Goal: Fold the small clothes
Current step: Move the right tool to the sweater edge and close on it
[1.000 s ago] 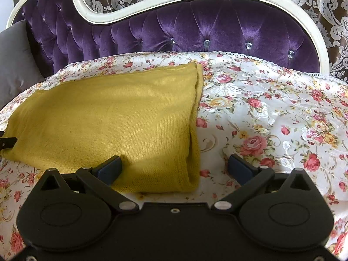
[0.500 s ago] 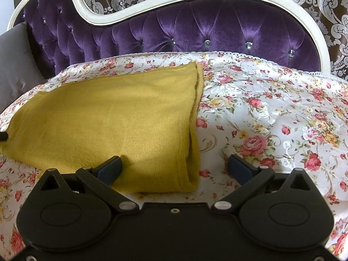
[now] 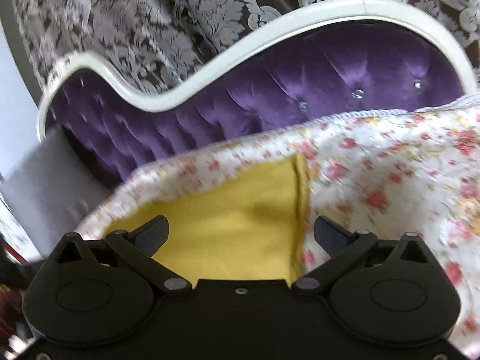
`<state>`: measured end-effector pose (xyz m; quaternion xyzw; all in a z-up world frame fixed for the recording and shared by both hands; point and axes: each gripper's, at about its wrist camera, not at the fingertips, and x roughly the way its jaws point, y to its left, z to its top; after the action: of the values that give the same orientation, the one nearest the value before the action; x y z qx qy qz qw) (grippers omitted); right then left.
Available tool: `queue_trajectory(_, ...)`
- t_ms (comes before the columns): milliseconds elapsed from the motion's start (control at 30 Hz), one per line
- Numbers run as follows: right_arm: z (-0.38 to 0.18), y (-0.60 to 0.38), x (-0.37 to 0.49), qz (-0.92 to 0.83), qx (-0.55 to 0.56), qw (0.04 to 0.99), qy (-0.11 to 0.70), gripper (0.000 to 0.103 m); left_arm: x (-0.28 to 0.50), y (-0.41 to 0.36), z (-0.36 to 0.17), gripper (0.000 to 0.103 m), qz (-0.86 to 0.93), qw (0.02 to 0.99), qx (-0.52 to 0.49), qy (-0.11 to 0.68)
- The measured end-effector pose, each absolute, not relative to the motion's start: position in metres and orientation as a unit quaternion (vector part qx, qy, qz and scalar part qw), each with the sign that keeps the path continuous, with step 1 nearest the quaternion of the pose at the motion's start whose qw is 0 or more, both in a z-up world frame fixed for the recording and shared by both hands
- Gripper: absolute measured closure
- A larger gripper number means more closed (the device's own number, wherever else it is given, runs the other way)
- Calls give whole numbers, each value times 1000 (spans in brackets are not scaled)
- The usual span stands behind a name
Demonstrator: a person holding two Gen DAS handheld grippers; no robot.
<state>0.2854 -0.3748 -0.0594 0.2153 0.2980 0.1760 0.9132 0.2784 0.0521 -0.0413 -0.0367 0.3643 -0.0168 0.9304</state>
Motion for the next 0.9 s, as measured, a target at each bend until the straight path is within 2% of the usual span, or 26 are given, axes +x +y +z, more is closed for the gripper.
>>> queue_trajectory(200,-77,-375,329,193,245,890,332,2,296,50,-70,9,-7,914,-25,405)
queue_trajectory(267,-89,-377,339,198,260,878,351,7,297,54,-83,9,-7,906,-27,423)
queue_trajectory(300,-94,-378,343,201,266,872,358,13,292,52,-85,8,-10,913,-14,408)
queue_trajectory(367,-102,-383,347,204,274,863,371,16,289,48,-87,7,-8,916,3,401)
queue_trajectory(433,-109,-384,345,214,280,857,375,27,287,47,-87,7,-7,918,2,397)
queue_trajectory(500,-112,-387,343,225,291,850,377,33,286,48,-88,7,-8,920,-2,393)
queue_trajectory(633,-117,-390,334,258,309,831,384,35,285,49,-88,7,-8,923,-5,384)
queue_trajectory(700,-118,-389,331,265,304,832,381,34,285,48,-88,7,-7,924,-2,383)
queue_trajectory(767,-118,-388,333,267,313,832,373,27,286,47,-88,7,-7,924,-1,382)
queue_trajectory(833,-118,-387,336,270,327,831,361,5,286,48,-88,7,-7,924,-3,381)
queue_trajectory(900,-116,-381,342,267,330,828,366,0,286,48,-89,7,-7,924,-3,382)
